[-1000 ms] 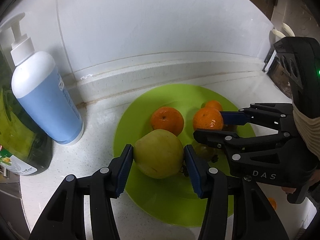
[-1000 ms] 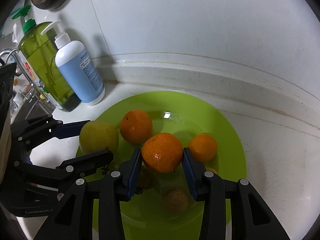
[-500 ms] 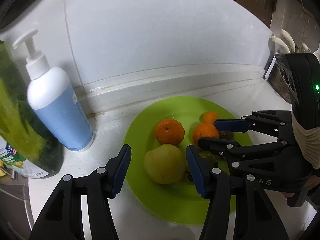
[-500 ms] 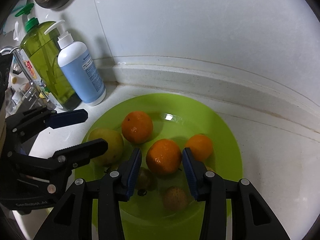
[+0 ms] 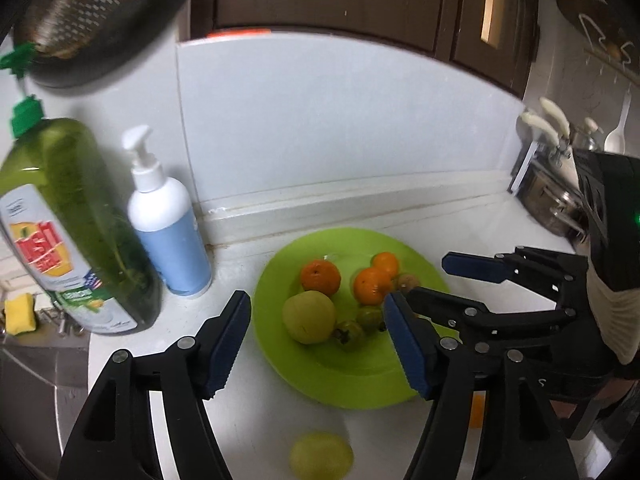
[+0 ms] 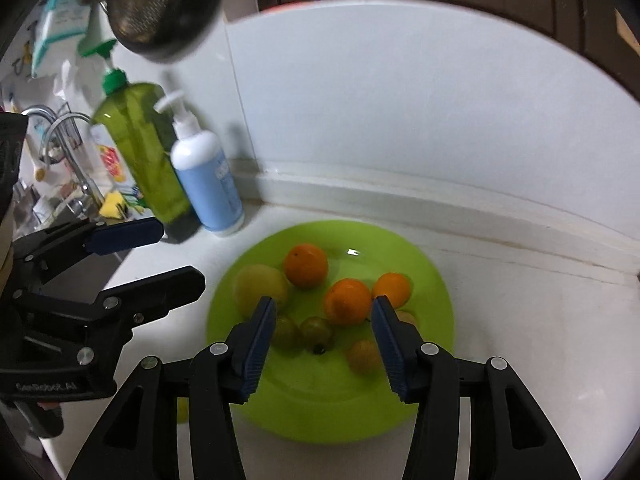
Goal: Organize fruits
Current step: 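Move both open tools back toward the last green fruit and orange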
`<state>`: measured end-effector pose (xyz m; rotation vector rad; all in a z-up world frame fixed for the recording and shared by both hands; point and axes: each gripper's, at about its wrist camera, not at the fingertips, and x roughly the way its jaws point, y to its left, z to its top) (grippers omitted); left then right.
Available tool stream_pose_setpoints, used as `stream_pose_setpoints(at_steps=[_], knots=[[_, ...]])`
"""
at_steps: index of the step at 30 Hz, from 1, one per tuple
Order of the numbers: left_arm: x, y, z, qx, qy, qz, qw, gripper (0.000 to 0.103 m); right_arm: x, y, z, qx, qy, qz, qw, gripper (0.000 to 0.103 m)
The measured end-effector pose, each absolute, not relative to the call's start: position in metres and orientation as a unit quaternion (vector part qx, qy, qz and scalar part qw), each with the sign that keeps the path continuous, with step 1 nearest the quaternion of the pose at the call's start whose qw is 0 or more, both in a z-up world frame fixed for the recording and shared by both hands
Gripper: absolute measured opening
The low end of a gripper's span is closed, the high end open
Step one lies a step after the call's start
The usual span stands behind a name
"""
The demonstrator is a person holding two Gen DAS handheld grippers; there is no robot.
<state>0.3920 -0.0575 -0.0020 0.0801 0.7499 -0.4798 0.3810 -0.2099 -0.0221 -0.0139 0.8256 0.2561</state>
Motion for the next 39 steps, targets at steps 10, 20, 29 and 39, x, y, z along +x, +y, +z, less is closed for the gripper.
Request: stream_pose_setpoints(at_steps=[10, 20, 29, 39], knots=[[0.343, -0.045, 0.016, 0.038, 0.345, -0.233, 0.909, 0.075, 0.319, -0.209, 0.009, 0.007, 0.364, 0.104, 0.925, 0.055], [0.306, -0.034, 0.013, 0.043, 0.343, -0.226, 0.911, 0.079, 0.274, -0.213, 0.008, 0.041, 0.356, 0.057, 0.932, 0.055], [0.291, -0.029, -0.012, 0.057, 0.364, -0.221, 0.903, 0.079, 0.252, -0.211, -0.013, 0.04, 0.373, 0.027, 0.927, 0.055], [0.294, -0.025, -0.043, 0.054, 0.398, -0.214, 0.89, 0.079, 0.246, -0.21, -0.047, 0.069, 0.415, 0.005, 0.907, 0.055]])
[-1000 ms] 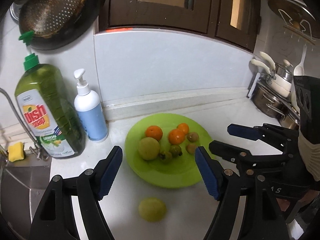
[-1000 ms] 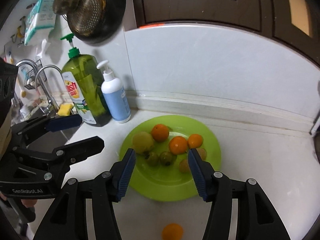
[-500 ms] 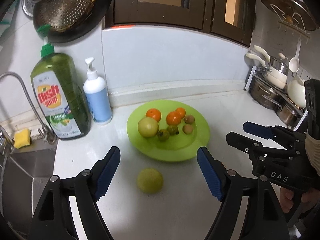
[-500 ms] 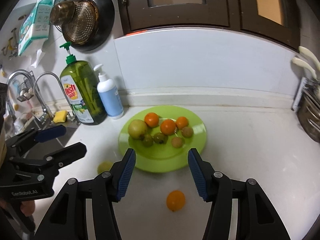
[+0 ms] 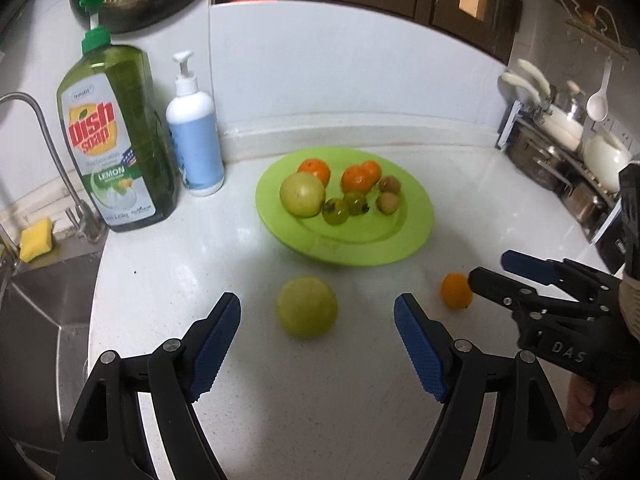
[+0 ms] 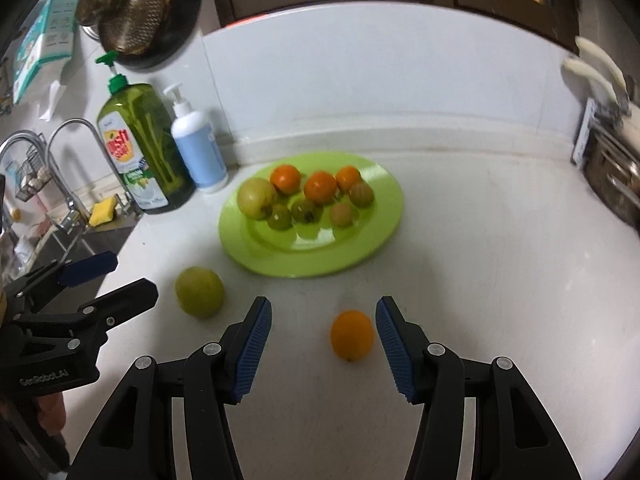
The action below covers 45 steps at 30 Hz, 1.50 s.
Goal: Organize fruits
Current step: 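Move both open tools back toward the last green fruit and orange, then grasp the last large green fruit with the left tool while the right tool grasps the last orange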
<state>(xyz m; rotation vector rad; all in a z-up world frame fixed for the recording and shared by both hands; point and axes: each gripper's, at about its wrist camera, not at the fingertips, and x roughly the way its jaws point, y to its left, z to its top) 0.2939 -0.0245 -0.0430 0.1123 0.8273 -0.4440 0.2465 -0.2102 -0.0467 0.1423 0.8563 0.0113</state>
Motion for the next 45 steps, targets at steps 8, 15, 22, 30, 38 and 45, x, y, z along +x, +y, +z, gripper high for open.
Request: stream_pose_setpoints(at_steps=[8, 15, 22, 30, 38, 45], knots=[[0.302, -0.03, -0.065, 0.076, 0.406, -0.213, 0.886, 0.079, 0.254, -0.215, -0.064, 0.071, 0.438, -0.01, 0.896, 0.055], [0.317, -0.038, -0.082, 0.083, 0.419, -0.212, 0.879, 0.078, 0.262, -0.218, -0.081, 0.08, 0.459, -0.012, 0.885, 0.055], [0.328, -0.041, -0.098, 0.073, 0.436, -0.215, 0.871, 0.064, 0.268, -0.219, -0.091, 0.073, 0.471, -0.012, 0.879, 0.047], [0.331, -0.043, -0.104, 0.072, 0.442, -0.216, 0.868, 0.052, 0.272, -0.219, -0.094, 0.068, 0.477, -0.007, 0.876, 0.038], [0.335, -0.043, -0.106, 0.07, 0.445, -0.217, 0.866, 0.049, 0.273, -0.216, -0.095, 0.06, 0.48, -0.006, 0.875, 0.034], [0.334, -0.043, -0.106, 0.069, 0.446, -0.222, 0.864, 0.049, 0.273, -0.216, -0.095, 0.059, 0.48, -0.006, 0.875, 0.034]])
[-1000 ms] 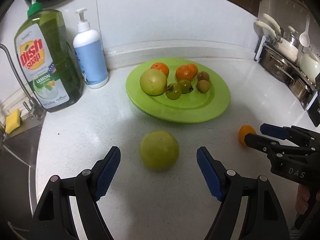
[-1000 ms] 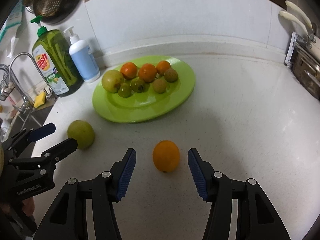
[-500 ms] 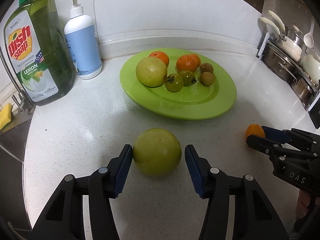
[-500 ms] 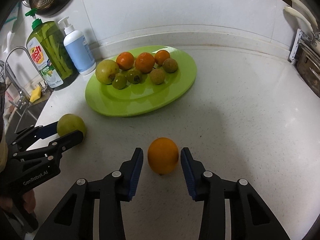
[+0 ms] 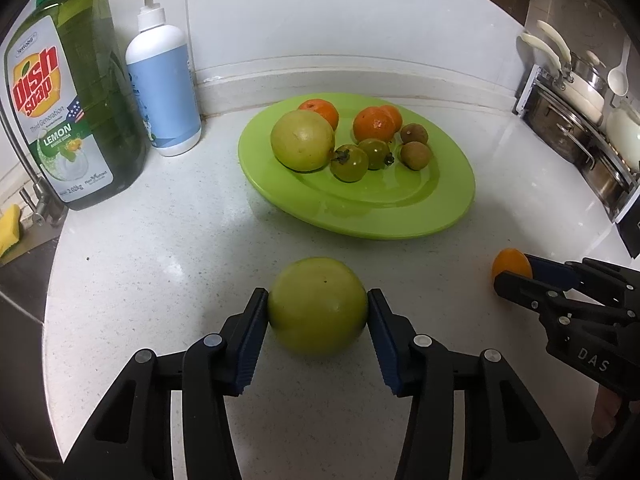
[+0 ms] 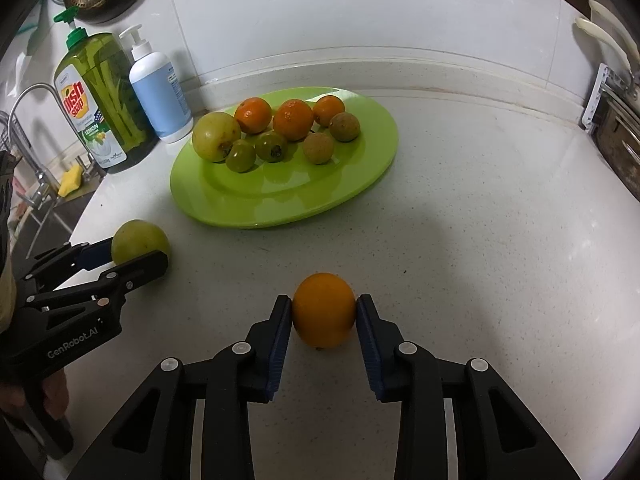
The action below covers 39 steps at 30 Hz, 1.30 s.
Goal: Organize fruits
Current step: 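Grasp the last large green fruit with the left tool while the right tool grasps the last orange, then carry the green fruit with the left tool while the right tool carries the orange onto the plate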
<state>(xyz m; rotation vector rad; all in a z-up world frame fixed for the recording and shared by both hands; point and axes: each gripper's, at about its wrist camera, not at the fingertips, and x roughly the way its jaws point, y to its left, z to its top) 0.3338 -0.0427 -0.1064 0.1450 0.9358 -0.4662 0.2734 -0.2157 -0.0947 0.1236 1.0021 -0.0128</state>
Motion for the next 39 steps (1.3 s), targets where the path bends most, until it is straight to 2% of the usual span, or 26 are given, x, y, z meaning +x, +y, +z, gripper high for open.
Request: stream_pose_setpoints(at_steps=[15, 39], knots=[[0.322, -0.043, -0.09, 0.068, 0.432, -0.224, 0.871, 0.049, 0.268, -0.217, -0.085, 0.061, 0.465, 0.002, 0.883, 0.034], [0.295, -0.068, -0.039, 0.079, 0.382, -0.249, 0.886, 0.049, 0.255, -0.23, -0.037, 0.081, 0.416, 0.051, 0.904, 0.034]])
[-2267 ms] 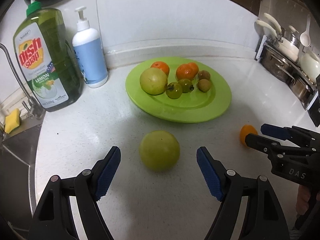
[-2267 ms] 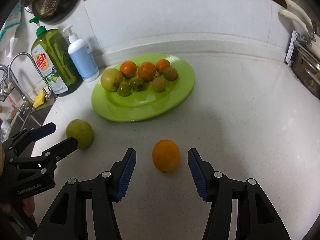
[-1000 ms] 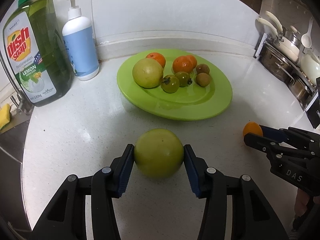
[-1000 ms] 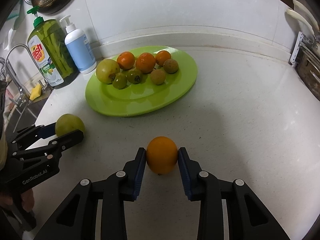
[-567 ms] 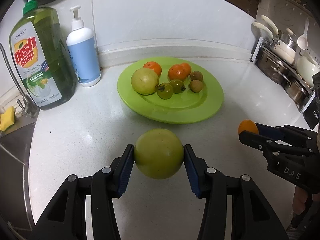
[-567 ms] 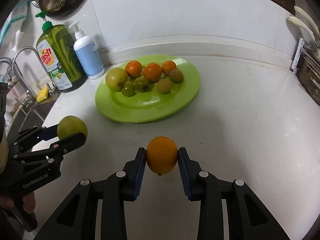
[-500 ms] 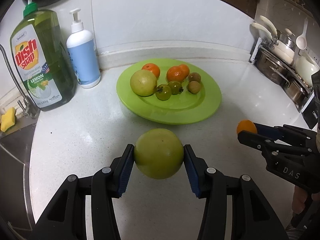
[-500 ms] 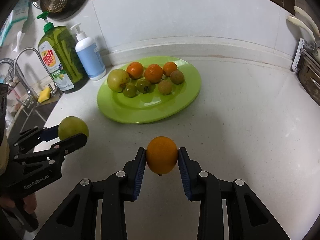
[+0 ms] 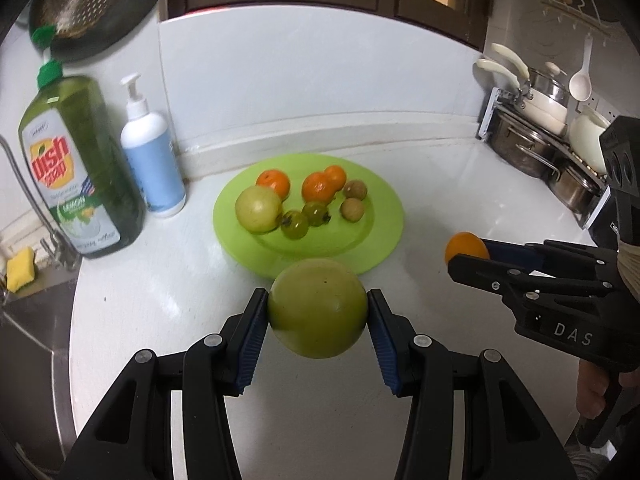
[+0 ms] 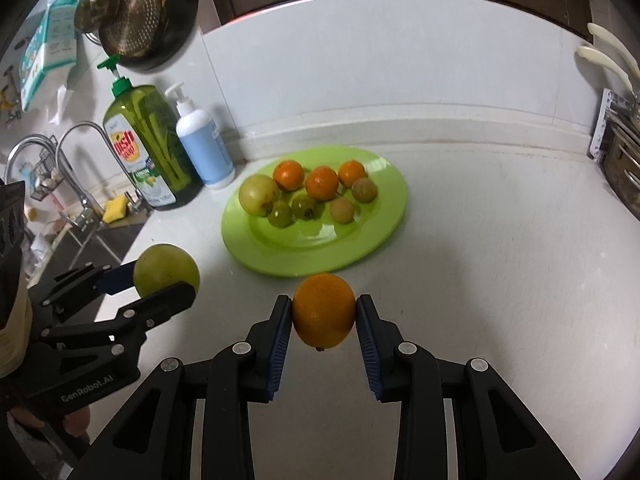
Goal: Organize fruits
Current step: 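Carry the green fruit with the left tool while the right tool carries the orange onto the plate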
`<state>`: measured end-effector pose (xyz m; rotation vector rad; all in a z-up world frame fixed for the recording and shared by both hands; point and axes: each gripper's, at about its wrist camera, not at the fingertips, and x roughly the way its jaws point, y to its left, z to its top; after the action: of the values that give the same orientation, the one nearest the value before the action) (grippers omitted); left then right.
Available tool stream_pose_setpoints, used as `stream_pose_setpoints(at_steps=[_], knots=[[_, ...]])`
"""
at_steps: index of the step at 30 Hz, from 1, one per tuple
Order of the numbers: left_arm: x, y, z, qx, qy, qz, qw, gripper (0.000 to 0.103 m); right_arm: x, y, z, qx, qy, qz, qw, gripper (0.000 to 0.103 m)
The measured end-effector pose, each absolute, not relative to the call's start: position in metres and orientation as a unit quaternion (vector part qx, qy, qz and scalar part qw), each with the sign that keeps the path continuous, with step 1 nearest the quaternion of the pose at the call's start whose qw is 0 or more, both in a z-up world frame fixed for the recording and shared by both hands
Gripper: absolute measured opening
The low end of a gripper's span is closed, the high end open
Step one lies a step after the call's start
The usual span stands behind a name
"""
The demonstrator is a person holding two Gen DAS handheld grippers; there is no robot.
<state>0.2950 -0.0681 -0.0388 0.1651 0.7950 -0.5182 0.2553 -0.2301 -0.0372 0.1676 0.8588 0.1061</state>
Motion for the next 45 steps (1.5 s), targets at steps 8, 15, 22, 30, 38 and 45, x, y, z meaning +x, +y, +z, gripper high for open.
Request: stream_pose_setpoints(at_steps=[8, 15, 22, 30, 38, 45], knots=[[0.312, -0.084, -0.033, 0.082, 0.377, -0.258, 0.886, 0.049, 0.276, -0.238, -0.031, 0.079, 0.408, 0.07, 0.907, 0.034], [0.334, -0.097, -0.037, 0.084, 0.385, -0.262, 0.881, 0.049, 0.299, -0.244, -0.033, 0.067, 0.406, 0.077, 0.908, 0.034], [0.355, -0.109, -0.044, 0.085, 0.392, -0.263, 0.877, 0.049, 0.324, -0.251, -0.04, 0.064, 0.411, 0.083, 0.905, 0.034], [0.378, -0.123, -0.056, 0.086, 0.405, -0.264, 0.871, 0.049, 0.351, -0.258, -0.056, 0.065, 0.425, 0.091, 0.898, 0.034], [0.392, -0.135, -0.069, 0.085, 0.421, -0.262, 0.864, 0.049, 0.37, -0.263, -0.07, 0.063, 0.435, 0.093, 0.893, 0.034], [0.398, -0.142, -0.077, 0.084, 0.429, -0.26, 0.861, 0.049, 0.381, -0.267, -0.08, 0.065, 0.443, 0.093, 0.889, 0.034]])
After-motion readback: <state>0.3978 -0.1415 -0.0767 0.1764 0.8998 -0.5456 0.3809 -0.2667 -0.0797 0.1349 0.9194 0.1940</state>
